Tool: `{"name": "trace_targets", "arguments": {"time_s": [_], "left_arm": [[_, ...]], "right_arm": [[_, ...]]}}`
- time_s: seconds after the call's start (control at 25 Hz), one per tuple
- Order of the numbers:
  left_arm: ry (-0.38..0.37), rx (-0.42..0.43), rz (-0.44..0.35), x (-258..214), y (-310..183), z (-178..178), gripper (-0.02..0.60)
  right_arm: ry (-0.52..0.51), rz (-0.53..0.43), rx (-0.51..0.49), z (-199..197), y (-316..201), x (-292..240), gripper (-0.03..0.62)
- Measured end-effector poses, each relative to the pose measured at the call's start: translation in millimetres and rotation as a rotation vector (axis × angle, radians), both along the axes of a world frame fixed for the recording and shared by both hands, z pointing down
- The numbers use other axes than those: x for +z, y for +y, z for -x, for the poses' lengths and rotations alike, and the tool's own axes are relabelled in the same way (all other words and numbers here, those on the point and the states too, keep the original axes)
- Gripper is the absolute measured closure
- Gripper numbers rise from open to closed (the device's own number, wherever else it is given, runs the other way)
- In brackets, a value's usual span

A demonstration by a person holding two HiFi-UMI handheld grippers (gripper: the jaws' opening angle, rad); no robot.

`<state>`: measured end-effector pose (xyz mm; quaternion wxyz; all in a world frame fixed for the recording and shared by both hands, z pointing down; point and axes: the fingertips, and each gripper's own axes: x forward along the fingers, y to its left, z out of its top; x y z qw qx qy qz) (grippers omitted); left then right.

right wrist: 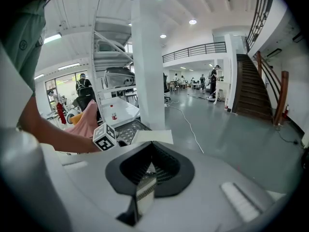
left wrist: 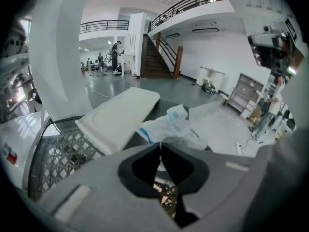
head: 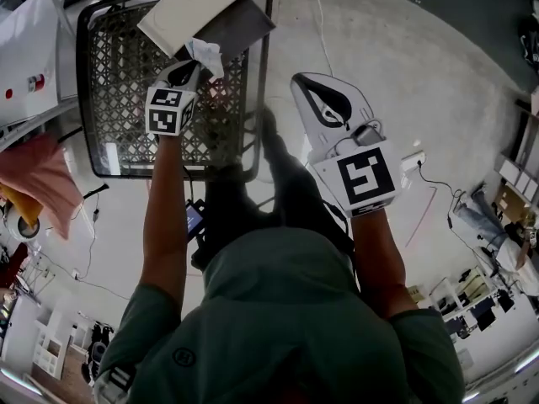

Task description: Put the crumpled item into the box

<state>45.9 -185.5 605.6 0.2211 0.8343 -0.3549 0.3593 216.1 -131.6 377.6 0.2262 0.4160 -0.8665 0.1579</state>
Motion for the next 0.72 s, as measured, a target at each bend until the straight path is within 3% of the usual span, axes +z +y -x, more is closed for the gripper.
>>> {"name": "trace_targets", "arguments": {"time_s": [0.32, 0.72], "left_arm": [[-0.03, -0.001, 0.001, 0, -6, 2, 0.552], [-0.021, 0.0, -0.052, -50, -14, 8, 0.552]], "right_arm": [[0.0, -0.011, 0.004, -3, -2, -8, 0.588], [-0.011, -0.05, -0.013, 1, -8, -37, 0.588]]}}
